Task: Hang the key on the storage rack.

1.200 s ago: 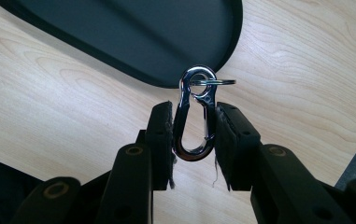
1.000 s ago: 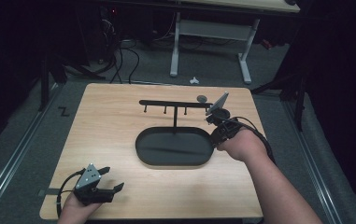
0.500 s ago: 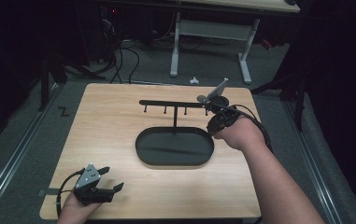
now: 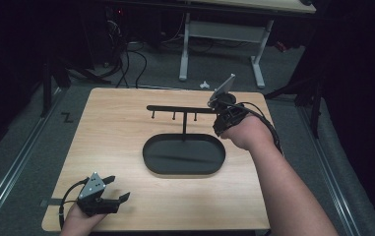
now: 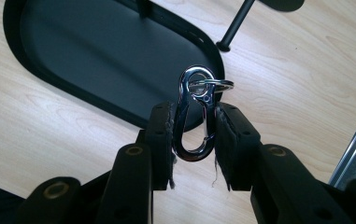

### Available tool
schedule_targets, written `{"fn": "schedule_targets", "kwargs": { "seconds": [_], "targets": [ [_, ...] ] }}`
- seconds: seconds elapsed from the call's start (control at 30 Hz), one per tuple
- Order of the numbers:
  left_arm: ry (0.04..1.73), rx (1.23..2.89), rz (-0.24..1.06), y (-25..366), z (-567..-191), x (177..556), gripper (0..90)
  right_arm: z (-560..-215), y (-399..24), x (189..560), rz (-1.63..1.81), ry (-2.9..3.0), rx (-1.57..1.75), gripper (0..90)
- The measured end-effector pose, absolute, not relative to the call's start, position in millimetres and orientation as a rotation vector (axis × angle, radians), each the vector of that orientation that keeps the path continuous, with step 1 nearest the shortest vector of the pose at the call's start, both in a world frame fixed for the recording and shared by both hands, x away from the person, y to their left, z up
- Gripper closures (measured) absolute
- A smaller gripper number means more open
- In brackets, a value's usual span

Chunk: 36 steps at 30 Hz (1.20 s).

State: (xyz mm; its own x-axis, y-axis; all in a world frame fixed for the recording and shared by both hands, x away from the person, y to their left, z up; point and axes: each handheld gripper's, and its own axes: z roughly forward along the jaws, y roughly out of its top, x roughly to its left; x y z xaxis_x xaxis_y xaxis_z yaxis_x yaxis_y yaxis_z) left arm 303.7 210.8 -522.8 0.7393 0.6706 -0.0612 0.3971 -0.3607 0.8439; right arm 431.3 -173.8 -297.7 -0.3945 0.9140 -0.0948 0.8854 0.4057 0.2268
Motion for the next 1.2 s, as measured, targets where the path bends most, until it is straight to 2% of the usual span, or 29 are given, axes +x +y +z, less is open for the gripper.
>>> {"fn": "schedule_targets", "kwargs": {
  "seconds": [0.57,1.2],
  "targets": [
    [0.813,1.995,0.366,212.2,-522.7,304.1,17.8,-299.6,-171.7,454.1,0.233,2.431,1.628,68.3],
    [0.811,1.997,0.364,211.7,-522.8,304.0,17.8,-306.7,-154.1,461.5,0.208,2.455,1.602,68.2]
  ]
}}
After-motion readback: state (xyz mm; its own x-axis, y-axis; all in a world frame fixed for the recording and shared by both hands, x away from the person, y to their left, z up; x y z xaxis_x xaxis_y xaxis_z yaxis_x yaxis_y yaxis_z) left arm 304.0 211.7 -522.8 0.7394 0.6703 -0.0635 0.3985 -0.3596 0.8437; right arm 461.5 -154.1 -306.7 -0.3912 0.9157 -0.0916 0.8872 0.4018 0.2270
